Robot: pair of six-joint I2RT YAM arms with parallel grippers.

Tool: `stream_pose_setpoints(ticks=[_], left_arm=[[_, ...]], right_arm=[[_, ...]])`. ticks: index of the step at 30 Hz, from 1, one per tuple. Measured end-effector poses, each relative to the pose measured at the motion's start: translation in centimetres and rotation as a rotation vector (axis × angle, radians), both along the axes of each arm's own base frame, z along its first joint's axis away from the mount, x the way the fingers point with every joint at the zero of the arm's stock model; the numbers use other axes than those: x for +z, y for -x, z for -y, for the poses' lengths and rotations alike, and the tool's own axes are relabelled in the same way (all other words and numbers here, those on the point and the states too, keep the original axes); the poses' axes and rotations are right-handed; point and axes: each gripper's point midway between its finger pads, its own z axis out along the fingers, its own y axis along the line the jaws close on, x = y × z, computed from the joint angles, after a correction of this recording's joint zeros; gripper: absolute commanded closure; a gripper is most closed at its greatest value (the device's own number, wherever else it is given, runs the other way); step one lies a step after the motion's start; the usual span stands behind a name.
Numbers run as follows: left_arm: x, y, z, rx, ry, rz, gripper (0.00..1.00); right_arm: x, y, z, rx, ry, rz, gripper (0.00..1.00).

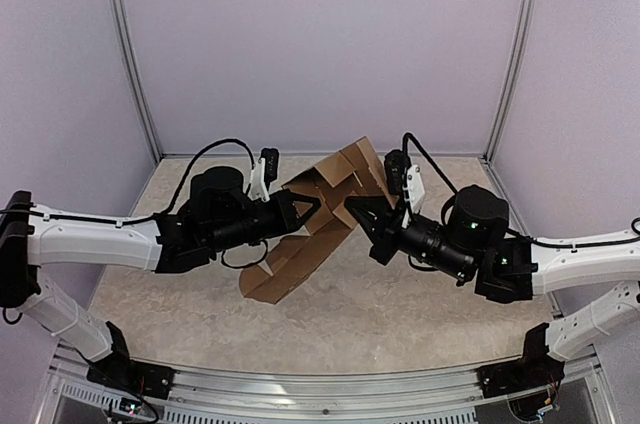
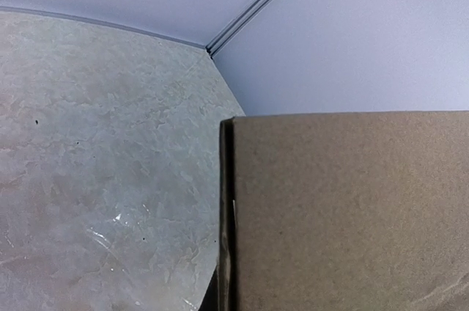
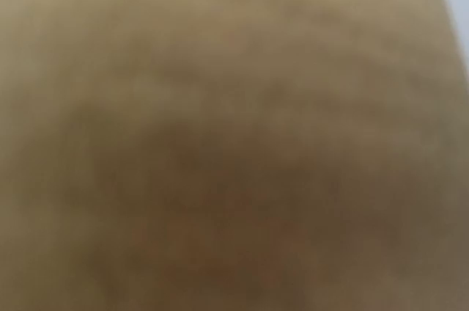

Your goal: Fold the paper box

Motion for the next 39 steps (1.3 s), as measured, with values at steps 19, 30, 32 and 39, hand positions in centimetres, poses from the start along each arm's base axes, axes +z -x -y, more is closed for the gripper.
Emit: stream_pose_setpoints(ticks=[19, 30, 32, 39], left_arm=[[0.4, -0.2, 0.1, -0.002, -0.068, 0.051, 1.0], [-0.4, -2.3, -1.8, 0.084, -0.148, 0.078, 1.0], [-0.6, -2.7, -2.3, 0.101, -0.17, 0.083, 1.0], [-1.2, -3.5, -3.6, 0.144, -0.261, 0.121, 1.0]], right_arm=[[-0.7, 0.5, 1.3, -0.024, 0.045, -0.053, 1.0], [-0.9, 1.7, 4.5, -0.031, 0.087, -0.07, 0.92], [-1.3, 2.0, 5.2, -0.031, 0.105, -0.076, 0.87], [-2.4, 3.1, 8.0, -0.035, 0.167, -0.099, 0.74]])
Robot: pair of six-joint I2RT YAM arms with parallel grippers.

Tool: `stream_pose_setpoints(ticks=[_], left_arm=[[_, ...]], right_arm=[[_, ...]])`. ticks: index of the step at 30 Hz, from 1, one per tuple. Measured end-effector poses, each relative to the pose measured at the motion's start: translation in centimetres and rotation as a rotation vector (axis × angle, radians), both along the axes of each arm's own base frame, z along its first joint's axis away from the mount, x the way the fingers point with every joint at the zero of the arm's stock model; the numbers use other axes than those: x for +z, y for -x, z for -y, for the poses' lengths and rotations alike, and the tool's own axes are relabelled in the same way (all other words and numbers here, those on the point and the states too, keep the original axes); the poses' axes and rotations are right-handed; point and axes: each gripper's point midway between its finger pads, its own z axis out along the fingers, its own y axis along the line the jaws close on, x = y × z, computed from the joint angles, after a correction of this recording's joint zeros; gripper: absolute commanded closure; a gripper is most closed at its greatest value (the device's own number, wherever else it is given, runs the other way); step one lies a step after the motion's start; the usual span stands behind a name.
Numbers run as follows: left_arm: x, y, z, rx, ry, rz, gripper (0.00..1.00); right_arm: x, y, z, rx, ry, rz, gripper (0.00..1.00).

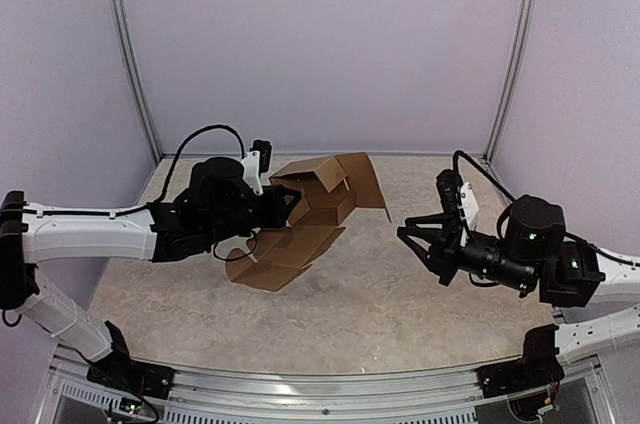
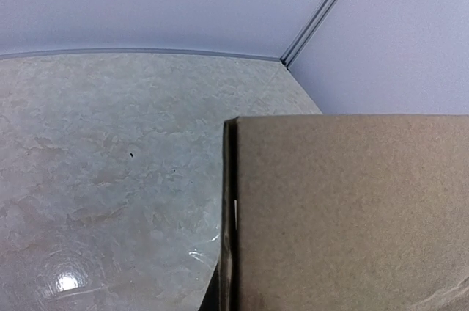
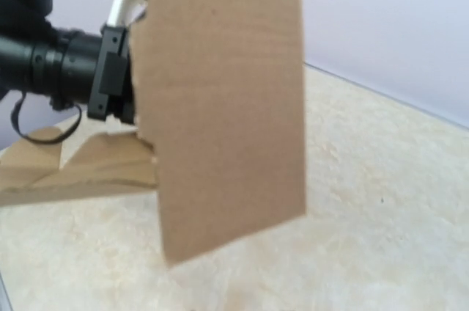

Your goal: Fold the paper box

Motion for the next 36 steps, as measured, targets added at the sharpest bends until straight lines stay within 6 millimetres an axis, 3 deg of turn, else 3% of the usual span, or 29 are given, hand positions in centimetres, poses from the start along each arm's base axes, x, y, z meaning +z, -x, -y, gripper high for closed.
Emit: stream_pose_setpoints(ticks=[5, 13, 25, 36], left_arm=[[-0.1, -0.6, -1.5, 0.067, -0.077, 0.042, 1.0], [1.0, -0.6, -3.5, 0.18, -0.19, 0.137, 1.0], [2.0, 0.2, -5.7, 0.212, -0.297, 0.233, 1.0], [1.0, 2.1, -5.7, 0.122, -0.331, 0.284, 1.0]], right_arm=[[-0.6, 0.5, 0.9, 0.008, 0.031, -0.011, 0.75], [-2.0, 0.5, -0.5, 0.044, 0.1, -0.022, 0.72], [1.7, -0.1, -0.7, 0.046, 0.157, 0.085, 0.62], [1.0, -0.5, -1.8, 0.143, 0.218, 0.074, 0.57]])
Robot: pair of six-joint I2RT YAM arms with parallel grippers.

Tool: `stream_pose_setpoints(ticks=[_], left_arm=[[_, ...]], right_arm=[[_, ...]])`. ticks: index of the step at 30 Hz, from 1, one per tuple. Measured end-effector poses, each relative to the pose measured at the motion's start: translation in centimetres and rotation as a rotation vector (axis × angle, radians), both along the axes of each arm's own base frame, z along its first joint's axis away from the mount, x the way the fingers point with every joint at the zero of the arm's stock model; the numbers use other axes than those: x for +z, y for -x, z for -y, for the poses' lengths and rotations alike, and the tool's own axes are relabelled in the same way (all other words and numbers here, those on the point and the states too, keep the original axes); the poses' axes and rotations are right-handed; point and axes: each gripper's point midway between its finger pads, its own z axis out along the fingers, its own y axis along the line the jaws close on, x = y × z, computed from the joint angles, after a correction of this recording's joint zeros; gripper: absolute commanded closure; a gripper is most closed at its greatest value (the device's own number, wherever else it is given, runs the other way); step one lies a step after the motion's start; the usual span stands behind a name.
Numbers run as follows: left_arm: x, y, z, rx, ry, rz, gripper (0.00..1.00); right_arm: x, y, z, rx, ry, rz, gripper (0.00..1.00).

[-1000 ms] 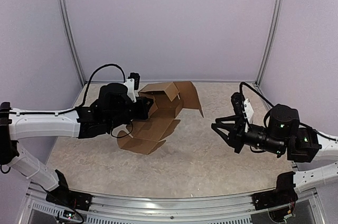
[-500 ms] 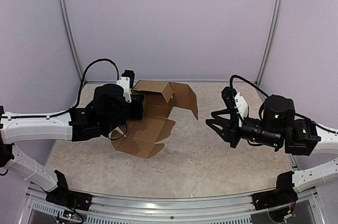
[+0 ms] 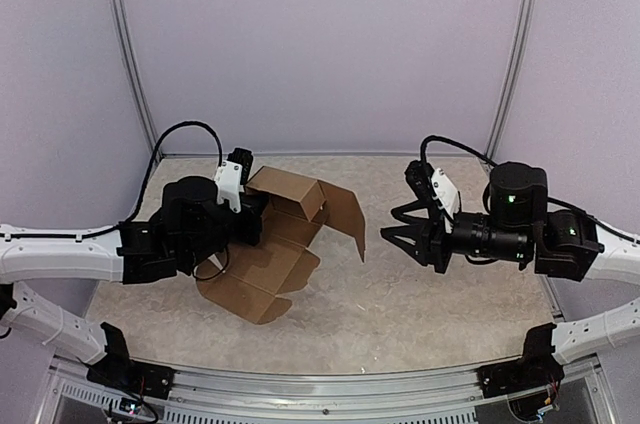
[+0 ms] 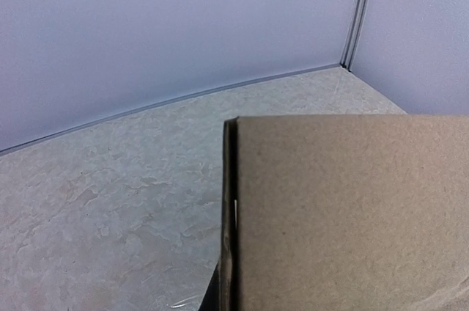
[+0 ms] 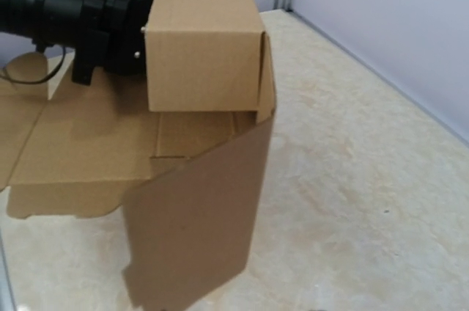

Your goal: Fold the paper box

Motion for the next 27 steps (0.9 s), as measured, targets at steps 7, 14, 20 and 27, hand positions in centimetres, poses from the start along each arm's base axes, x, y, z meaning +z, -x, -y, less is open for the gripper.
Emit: stream_pose_setpoints(ticks=[7, 14, 20, 27], left_arm=[[0.5, 0.5, 0.4, -0.024, -0.002, 0.021, 1.0], [0.5, 0.9, 0.8, -0.04, -0.015, 0.029, 1.0], [0.6, 1.2, 1.0, -0.046, -0.019, 0.034, 1.0], [0.9, 1.7, 1.4, -0.05, -0.013, 0.046, 1.0]], right_arm=[[-1.9, 0.7, -1.7, 0.084, 0.038, -0.053, 0.51], [-2.8, 0.8, -2.7, 0.121, 0.049, -0.076, 0.53], [-2.9, 0.4, -3.8, 0.132, 0.044, -0.078, 0.58], [-2.6, -0.2, -4.9, 0.13, 0.03, -0.076, 0.59]])
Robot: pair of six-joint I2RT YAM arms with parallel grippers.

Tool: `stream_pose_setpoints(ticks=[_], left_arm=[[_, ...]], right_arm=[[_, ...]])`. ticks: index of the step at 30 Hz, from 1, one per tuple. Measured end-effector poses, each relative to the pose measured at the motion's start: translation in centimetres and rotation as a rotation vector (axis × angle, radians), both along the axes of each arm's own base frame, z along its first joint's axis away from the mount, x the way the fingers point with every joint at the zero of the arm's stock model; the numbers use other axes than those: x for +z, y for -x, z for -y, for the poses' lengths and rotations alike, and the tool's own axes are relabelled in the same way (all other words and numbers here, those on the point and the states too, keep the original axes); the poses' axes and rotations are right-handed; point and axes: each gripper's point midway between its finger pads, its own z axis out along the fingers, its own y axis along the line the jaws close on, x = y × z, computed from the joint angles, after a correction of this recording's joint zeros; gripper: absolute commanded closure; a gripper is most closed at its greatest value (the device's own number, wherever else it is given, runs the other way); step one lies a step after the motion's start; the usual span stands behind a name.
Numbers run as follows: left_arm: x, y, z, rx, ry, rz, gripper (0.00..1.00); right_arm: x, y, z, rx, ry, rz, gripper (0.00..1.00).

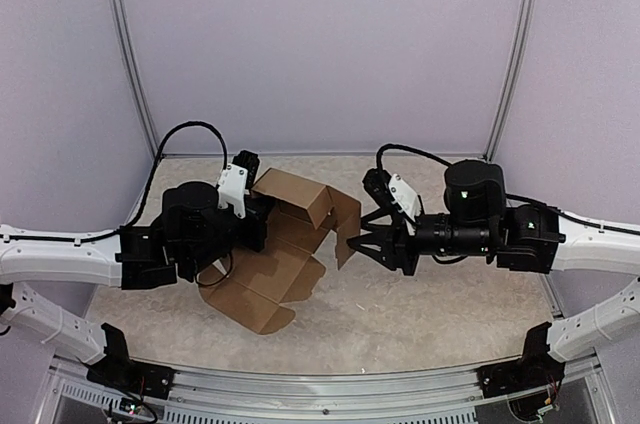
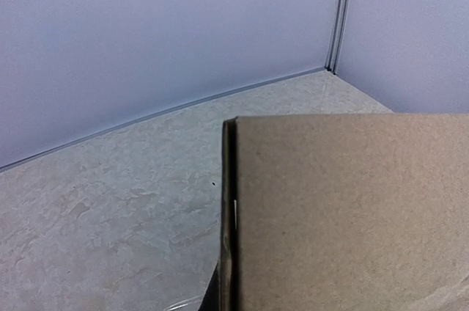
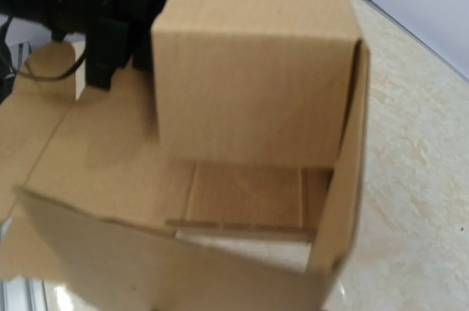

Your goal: Fold the paper box

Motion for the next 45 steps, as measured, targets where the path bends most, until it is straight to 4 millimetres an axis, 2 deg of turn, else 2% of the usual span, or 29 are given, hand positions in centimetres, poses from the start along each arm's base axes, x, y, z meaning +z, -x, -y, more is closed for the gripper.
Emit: stream_pose_setpoints(ticks=[11, 29, 35, 37, 45], left_arm=[[-0.4, 0.5, 0.6, 0.004, -0.02, 0.008, 1.0], [-0.1, -0.7, 0.5, 0.091, -0.038, 0.007, 1.0], [0.1, -1.2, 0.5, 0.129, -0.03, -0.009, 1.0], [0.0, -1.3, 0.4, 0.145, -0.03, -0.016, 1.0], [-1.0, -1.9, 0.2, 0.21, -0.043, -0.049, 1.0]], right_arm=[[0.1, -0.7, -1.4, -0.009, -0.019, -0.017, 0.59], [-0.9, -1.6, -3.5, -0.019, -0.054, -0.064, 0.59], [-1.8, -2.7, -4.3, -0.088, -0.055, -0.052, 0.58], [-1.6, -3.0, -4.5, -0.117, -0.066, -0.04, 0.55], [-0.4, -4.8, -4.9, -0.236, -0.141, 0.012, 0.54]])
